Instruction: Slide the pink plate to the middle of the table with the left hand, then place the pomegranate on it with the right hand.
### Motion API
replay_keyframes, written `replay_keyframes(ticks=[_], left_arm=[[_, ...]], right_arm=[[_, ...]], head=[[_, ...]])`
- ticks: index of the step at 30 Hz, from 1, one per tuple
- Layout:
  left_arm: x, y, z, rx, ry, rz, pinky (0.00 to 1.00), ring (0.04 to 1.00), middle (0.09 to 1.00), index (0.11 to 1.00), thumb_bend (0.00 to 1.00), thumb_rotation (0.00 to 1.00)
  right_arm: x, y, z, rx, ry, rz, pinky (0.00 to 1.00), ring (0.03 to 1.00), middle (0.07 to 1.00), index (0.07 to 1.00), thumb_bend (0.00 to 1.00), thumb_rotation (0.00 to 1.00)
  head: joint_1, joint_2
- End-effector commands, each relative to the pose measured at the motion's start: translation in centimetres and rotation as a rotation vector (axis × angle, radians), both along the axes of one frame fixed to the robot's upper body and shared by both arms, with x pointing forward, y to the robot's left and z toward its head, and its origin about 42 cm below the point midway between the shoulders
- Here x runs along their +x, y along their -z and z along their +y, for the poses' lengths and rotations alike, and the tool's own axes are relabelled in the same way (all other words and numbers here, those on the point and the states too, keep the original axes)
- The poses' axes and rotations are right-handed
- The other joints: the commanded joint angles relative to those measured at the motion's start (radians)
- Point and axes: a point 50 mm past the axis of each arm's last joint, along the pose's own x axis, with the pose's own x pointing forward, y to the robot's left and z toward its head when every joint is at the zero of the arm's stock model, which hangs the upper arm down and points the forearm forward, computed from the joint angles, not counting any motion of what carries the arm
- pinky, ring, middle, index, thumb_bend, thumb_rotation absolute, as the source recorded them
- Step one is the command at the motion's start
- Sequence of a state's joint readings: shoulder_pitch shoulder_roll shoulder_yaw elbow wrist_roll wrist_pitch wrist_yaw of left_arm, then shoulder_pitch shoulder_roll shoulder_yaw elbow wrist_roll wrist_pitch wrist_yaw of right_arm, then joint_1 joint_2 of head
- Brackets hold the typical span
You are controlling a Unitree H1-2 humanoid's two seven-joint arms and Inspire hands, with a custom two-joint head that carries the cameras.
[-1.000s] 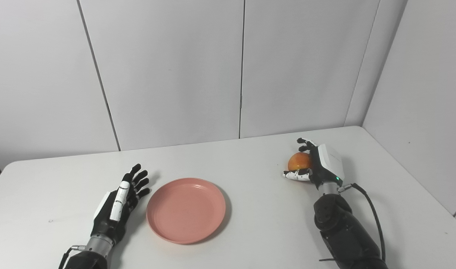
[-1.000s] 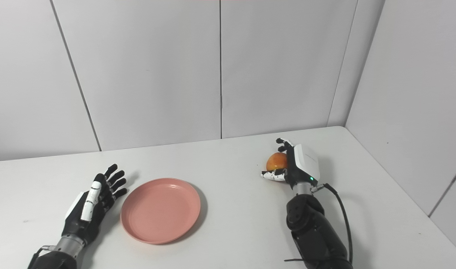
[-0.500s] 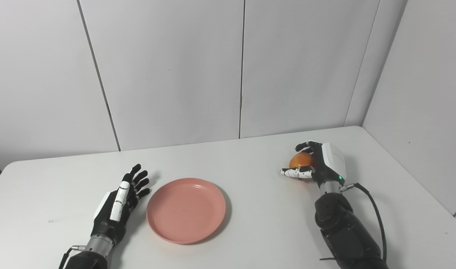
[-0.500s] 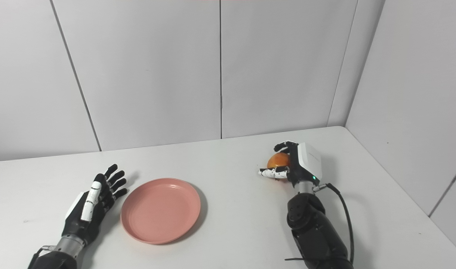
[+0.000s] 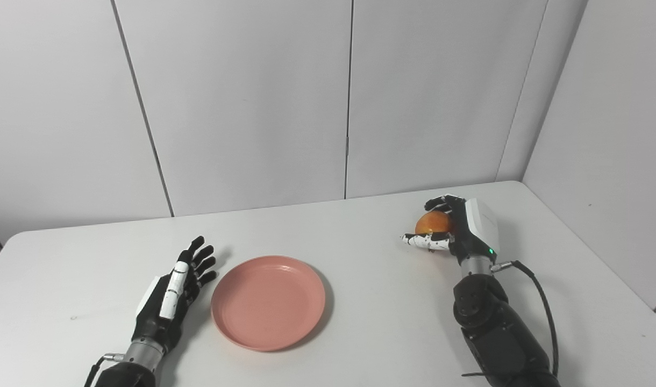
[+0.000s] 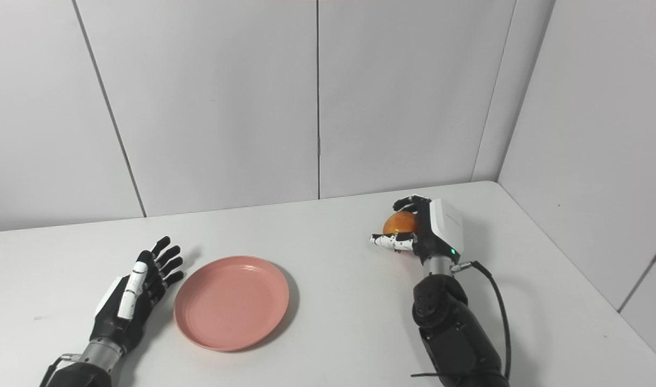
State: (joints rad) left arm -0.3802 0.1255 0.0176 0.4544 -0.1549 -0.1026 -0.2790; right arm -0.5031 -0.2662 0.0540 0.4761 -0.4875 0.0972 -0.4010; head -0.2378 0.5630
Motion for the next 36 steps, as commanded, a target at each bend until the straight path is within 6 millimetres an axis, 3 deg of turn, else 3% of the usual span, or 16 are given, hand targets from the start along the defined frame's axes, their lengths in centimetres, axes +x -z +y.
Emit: replay_keyframes(ticks=[1,14,36], left_arm=[[-0.6,0.5,-0.6,-0.001,-0.002,0.018,0.91,0.940,0.946,0.949,0.57,1.00],[-0.9,0.1,-2.8,-0.003,-0.011,0.010,0.92,0.943,0.947,0.961,0.53,1.00],[-1.2,-0.2,-4.3,0.013,-0.062,0.009,0.88,0.920,0.923,0.924,0.52,1.00]], right_arm=[[0.8,-3.4,-0.2,-0.002,-0.043,-0.137,0.31,0.378,0.479,0.548,0.51,0.00],[-0.3,-4.5,1.4,0.003,-0.191,-0.146,0.33,0.384,0.484,0.549,0.51,0.00],[-2.2,-4.6,5.1,-0.012,-0.366,-0.154,0.28,0.366,0.475,0.549,0.51,0.00]], head=[[0.009,0.002],[0.086,0.007],[0.117,0.019]])
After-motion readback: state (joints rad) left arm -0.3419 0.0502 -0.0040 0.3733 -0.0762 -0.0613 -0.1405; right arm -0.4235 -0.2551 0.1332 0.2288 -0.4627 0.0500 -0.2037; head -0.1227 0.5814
